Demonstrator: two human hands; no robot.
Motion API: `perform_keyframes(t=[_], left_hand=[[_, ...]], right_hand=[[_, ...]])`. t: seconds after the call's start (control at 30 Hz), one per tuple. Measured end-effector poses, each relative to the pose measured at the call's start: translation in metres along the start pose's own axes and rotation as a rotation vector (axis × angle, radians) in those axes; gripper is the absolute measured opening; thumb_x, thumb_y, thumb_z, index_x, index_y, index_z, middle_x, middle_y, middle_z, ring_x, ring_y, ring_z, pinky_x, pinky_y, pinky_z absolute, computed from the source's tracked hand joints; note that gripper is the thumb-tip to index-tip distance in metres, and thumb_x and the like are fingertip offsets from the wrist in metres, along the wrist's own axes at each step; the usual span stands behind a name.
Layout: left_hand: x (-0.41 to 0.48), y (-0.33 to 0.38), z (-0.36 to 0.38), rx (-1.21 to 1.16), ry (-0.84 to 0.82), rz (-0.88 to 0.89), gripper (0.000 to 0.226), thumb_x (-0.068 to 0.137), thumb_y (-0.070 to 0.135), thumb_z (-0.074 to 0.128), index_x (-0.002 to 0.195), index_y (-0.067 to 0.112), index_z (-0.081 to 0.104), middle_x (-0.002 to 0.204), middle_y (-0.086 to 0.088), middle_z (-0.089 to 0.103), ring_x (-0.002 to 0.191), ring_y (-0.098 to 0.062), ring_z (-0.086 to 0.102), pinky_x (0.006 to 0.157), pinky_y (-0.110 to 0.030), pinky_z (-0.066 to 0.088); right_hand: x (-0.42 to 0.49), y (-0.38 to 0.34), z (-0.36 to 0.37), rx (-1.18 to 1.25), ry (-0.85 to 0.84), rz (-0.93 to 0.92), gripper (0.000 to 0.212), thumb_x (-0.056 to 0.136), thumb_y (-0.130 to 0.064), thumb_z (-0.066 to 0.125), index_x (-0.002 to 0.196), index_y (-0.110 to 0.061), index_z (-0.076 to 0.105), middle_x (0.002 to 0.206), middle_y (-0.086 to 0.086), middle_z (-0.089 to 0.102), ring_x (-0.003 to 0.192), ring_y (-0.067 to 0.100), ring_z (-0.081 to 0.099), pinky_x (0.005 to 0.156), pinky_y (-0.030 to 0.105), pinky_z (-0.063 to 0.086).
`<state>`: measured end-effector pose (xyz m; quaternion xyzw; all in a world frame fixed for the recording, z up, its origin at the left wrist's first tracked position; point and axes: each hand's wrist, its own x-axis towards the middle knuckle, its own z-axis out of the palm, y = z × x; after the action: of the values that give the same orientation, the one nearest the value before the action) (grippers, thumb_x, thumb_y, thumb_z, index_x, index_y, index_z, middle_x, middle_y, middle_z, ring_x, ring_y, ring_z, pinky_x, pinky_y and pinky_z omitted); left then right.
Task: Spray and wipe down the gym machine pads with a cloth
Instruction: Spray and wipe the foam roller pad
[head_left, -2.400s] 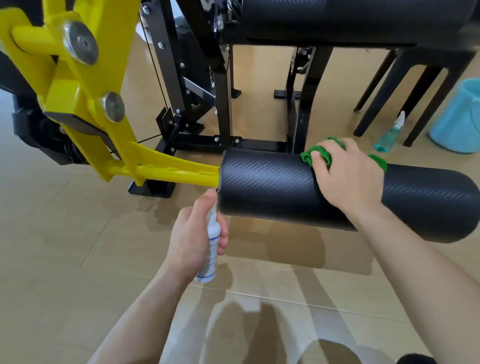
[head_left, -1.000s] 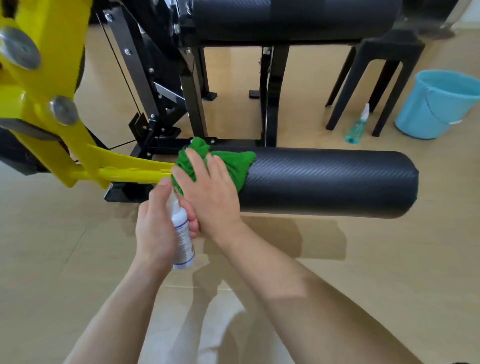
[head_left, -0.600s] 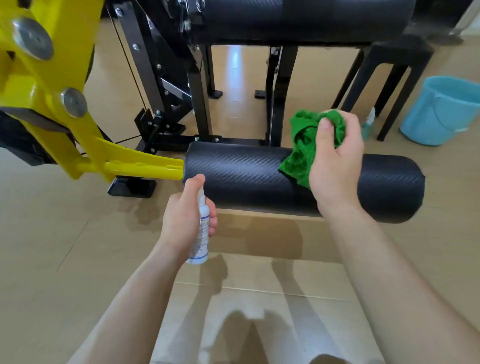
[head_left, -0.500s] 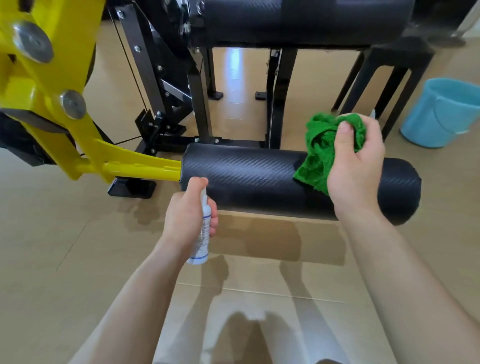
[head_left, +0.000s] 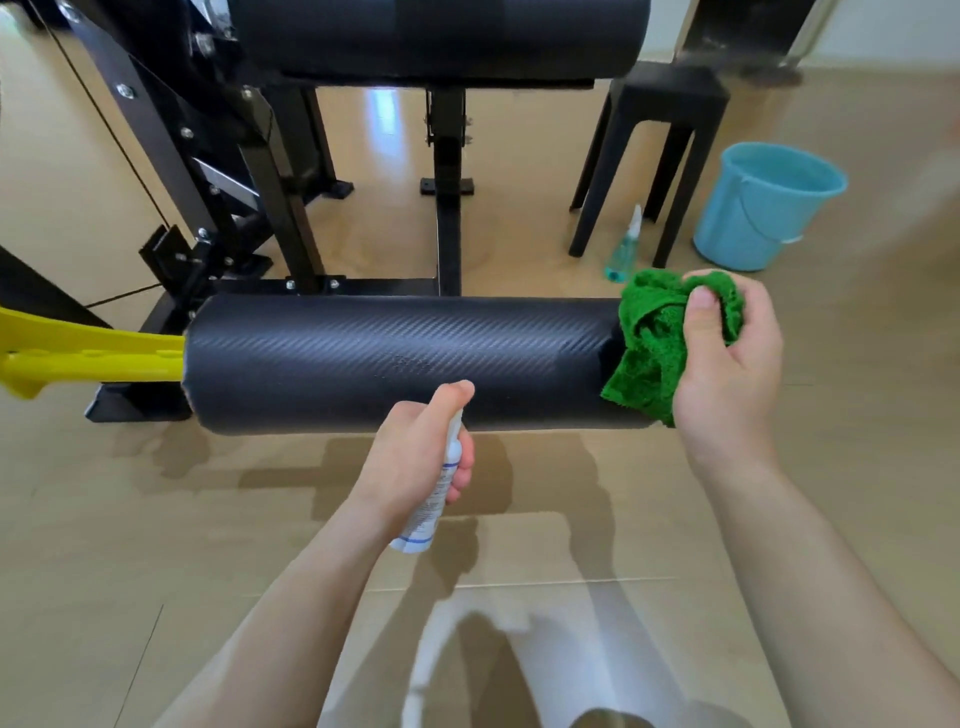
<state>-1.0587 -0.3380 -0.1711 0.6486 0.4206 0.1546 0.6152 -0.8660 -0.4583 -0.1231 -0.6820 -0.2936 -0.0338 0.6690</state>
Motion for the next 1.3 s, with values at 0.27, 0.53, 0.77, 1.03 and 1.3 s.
perform_keyframes(t=[0.27,0.53,0.77,1.03,1.3], left_hand=[[0.005,0.020,0.065,0.034,-0.121,0.042,0.064,0.103,0.040,0.048,0.062,-0.009,0.047,0.051,-0.010,0.050,0.046,-0.021,0.044,0.051,-0.023,0.043],[-0.004,0.016,0.078,0.041,-0.253,0.045,0.068,0.098,0.056,0.050,0.060,0.001,0.054,0.051,-0.010,0.052,0.044,-0.020,0.047,0.055,-0.029,0.047],[-0.018,0.008,0.008,-0.037,-0.118,0.085,0.068,0.090,0.059,0.043,0.052,0.003,0.056,0.050,-0.017,0.052,0.044,-0.023,0.045,0.050,-0.023,0.043],[-0.018,-0.001,-0.088,-0.270,0.117,0.117,0.067,0.069,0.070,0.049,0.047,0.007,0.055,0.049,-0.018,0.047,0.044,-0.027,0.043,0.051,-0.032,0.039],[-0.024,-0.008,-0.136,-0.329,0.269,0.053,0.066,0.077,0.068,0.050,0.049,0.009,0.053,0.051,-0.015,0.049,0.046,-0.027,0.043,0.054,-0.033,0.038]], right_hand=[[0.023,0.007,-0.063,-0.045,0.149,0.012,0.010,0.106,-0.016,0.047,0.110,-0.015,0.056,0.093,-0.013,0.058,0.083,-0.006,0.056,0.075,0.014,0.046],[0.006,0.026,-0.050,-0.150,0.084,-0.065,0.020,0.103,-0.021,0.046,0.120,-0.021,0.057,0.110,-0.015,0.061,0.105,-0.001,0.057,0.091,0.023,0.046],[-0.058,0.082,0.033,-0.666,-0.115,-0.179,0.050,0.099,-0.033,0.043,0.149,-0.024,0.041,0.165,0.009,0.021,0.149,0.038,0.022,0.121,0.058,0.015],[-0.109,0.032,0.180,-0.737,-0.252,-0.583,0.043,0.090,-0.033,0.060,0.131,-0.022,0.065,0.151,0.013,0.048,0.137,0.044,0.043,0.119,0.055,0.023],[-0.061,0.077,0.082,-0.807,-0.085,-0.512,0.046,0.092,-0.034,0.058,0.134,-0.015,0.052,0.147,0.020,0.048,0.126,0.041,0.048,0.108,0.058,0.035]])
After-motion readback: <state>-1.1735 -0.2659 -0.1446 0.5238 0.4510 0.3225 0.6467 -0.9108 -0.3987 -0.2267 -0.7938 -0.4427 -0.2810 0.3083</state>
